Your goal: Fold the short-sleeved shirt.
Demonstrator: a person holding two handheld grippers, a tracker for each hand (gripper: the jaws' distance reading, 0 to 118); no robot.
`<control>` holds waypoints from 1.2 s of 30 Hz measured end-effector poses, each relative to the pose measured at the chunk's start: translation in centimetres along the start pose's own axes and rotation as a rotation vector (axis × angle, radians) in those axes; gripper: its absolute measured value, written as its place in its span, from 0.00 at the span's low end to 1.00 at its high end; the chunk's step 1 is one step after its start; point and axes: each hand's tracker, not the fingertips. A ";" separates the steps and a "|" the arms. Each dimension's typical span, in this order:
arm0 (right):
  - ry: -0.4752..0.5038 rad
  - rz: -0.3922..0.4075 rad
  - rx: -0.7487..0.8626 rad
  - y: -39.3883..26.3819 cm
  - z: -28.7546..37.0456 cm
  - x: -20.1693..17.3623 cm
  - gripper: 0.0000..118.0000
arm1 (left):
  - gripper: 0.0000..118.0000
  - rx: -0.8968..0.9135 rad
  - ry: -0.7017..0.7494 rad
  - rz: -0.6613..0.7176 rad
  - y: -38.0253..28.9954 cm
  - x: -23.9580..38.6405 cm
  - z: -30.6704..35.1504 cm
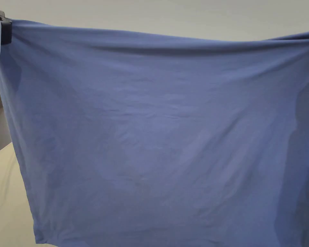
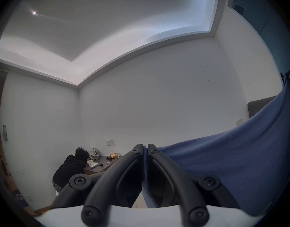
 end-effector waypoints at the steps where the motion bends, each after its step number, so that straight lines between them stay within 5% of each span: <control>1: -0.006 0.010 0.000 -0.1 -1.1 -0.1 0.05 | 0.01 -0.006 0.000 -0.007 0.0 0.3 -1.1; 21: -0.044 0.022 -0.105 -3.5 -17.0 -1.4 0.05 | 0.01 -0.148 -0.045 0.004 -1.6 8.0 -18.7; 36: 0.073 0.024 -0.401 -25.5 -18.3 -5.6 0.05 | 0.01 -0.391 -0.144 -0.024 -23.0 15.7 -20.9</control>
